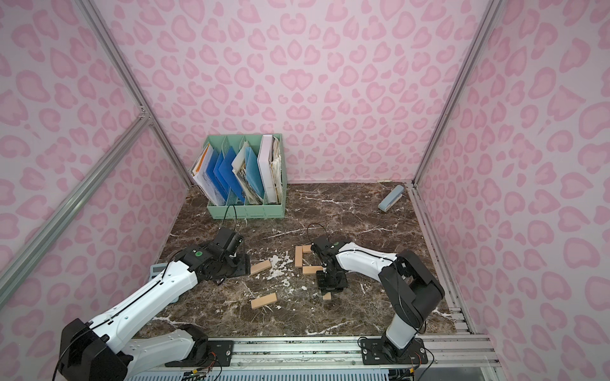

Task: Assemble the number 6 with building blocks
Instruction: Assemble the building block at the center of the board.

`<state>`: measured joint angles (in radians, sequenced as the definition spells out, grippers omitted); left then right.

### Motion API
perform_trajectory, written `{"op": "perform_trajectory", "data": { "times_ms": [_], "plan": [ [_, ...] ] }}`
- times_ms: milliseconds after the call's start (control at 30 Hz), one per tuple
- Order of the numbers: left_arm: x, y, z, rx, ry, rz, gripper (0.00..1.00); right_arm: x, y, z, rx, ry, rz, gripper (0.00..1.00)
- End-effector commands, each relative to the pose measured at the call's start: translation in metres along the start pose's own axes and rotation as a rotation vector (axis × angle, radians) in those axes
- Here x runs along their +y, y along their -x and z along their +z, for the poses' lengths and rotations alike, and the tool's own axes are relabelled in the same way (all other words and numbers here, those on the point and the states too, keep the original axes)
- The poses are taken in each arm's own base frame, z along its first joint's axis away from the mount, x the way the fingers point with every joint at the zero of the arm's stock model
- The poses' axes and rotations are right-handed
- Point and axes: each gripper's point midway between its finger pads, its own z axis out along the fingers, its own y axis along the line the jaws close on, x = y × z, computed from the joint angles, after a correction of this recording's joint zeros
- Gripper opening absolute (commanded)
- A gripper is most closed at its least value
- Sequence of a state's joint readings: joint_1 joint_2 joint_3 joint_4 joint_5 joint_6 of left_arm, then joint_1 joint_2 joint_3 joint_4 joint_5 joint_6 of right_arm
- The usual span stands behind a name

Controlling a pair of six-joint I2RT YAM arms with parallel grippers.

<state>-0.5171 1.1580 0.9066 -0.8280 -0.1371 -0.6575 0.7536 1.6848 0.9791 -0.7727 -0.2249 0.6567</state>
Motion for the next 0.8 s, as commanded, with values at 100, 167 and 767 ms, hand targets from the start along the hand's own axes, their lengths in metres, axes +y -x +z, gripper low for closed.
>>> {"op": "perform_trajectory", "data": {
  "times_ms": [100, 167, 767],
  "plan": [
    [0.004, -0.002, -0.001, -0.001, 0.014, -0.01, 0.73, 0.005, 0.006, 0.001, -0.003, -0.001, -0.02, 0.32],
    [0.005, -0.002, -0.002, -0.004, 0.016, -0.01, 0.73, 0.004, 0.006, 0.001, -0.006, -0.004, -0.021, 0.32],
    [0.004, 0.0, -0.011, -0.004, 0.01, -0.013, 0.73, 0.0, -0.004, 0.008, -0.004, 0.018, -0.009, 0.32]
  ]
}}
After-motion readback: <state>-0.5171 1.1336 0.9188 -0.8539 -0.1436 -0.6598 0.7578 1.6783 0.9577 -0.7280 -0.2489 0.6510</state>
